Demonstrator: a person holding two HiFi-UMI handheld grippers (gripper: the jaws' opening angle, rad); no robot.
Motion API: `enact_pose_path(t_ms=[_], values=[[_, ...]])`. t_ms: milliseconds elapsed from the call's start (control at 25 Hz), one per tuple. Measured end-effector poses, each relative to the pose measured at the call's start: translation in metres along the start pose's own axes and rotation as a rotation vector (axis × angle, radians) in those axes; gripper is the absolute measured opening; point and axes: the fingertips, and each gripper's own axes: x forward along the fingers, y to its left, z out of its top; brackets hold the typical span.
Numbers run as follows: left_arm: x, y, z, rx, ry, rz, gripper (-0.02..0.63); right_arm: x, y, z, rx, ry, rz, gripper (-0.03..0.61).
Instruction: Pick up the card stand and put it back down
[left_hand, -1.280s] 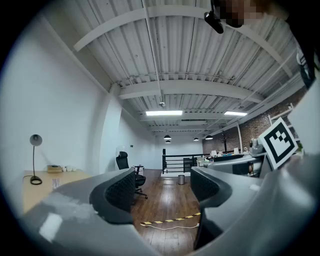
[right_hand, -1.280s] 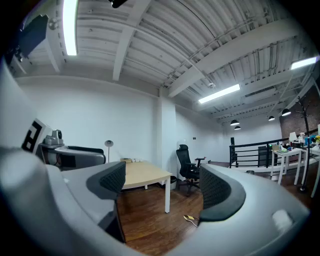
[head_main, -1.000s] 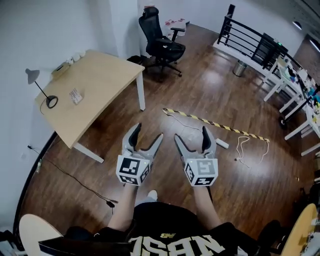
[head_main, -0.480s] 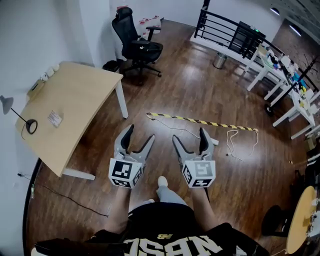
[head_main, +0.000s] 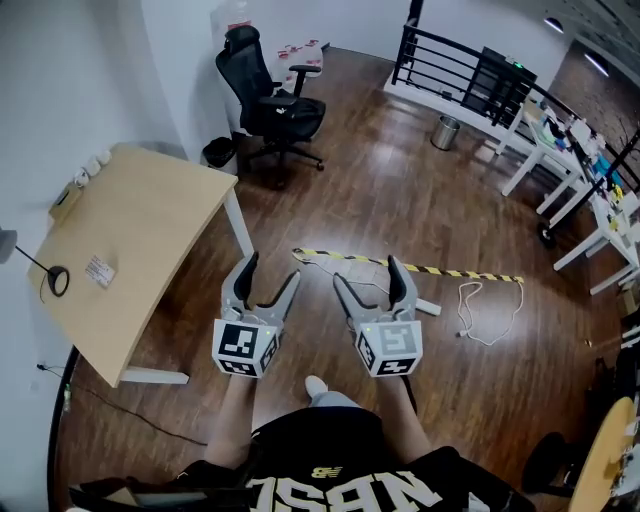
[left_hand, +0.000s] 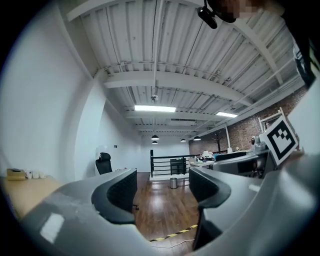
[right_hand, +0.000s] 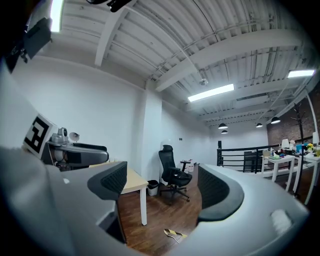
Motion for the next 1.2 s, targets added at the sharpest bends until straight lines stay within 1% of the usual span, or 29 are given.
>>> enact_pose_path(t_ms=[80, 200, 320, 440, 560, 720, 840, 960, 1040, 1120, 1200], values=[[0.014, 0.013, -0.001, 0.009, 0.009, 0.029, 0.328, 0.026, -0.002, 0.003, -0.003, -0.008, 0.042, 0.440], [0.023, 0.031, -0.002, 0.032, 0.023, 0.089, 0.328, 0.067, 0.004, 0.006, -0.013, -0.019, 0.137, 0.440], [0.019, 0.062, 0.001, 0.024, 0.013, 0.186, 0.328, 0.112, 0.033, 0.009, -0.017, -0.020, 0.256, 0.442], [-0.010, 0.116, 0.001, 0.020, 0.017, 0.322, 0.328, 0.152, 0.099, 0.012, -0.034, -0.021, 0.415, 0.440], [-0.057, 0.173, -0.003, 0.008, 0.023, 0.463, 0.328, 0.184, 0.175, 0.017, -0.044, -0.037, 0.569, 0.440], [-0.132, 0.240, -0.003, 0.013, 0.013, 0.623, 0.328, 0.212, 0.269, 0.024, -0.035, -0.054, 0.719, 0.436], [-0.198, 0.282, -0.011, -0.009, 0.007, 0.740, 0.327, 0.218, 0.345, 0.023, -0.048, -0.057, 0.828, 0.436], [-0.253, 0.312, -0.017, -0.035, -0.004, 0.828, 0.327, 0.210, 0.418, 0.018, -0.064, -0.040, 0.961, 0.436], [-0.280, 0.328, -0.020, -0.040, -0.008, 0.872, 0.327, 0.204, 0.456, 0.014, -0.074, -0.026, 1.034, 0.436], [-0.302, 0.341, -0.028, -0.059, -0.007, 0.905, 0.327, 0.200, 0.484, 0.006, -0.081, -0.009, 1.084, 0.436], [-0.315, 0.349, -0.041, -0.084, 0.006, 0.923, 0.327, 0.201, 0.503, -0.004, -0.092, 0.013, 1.112, 0.436]])
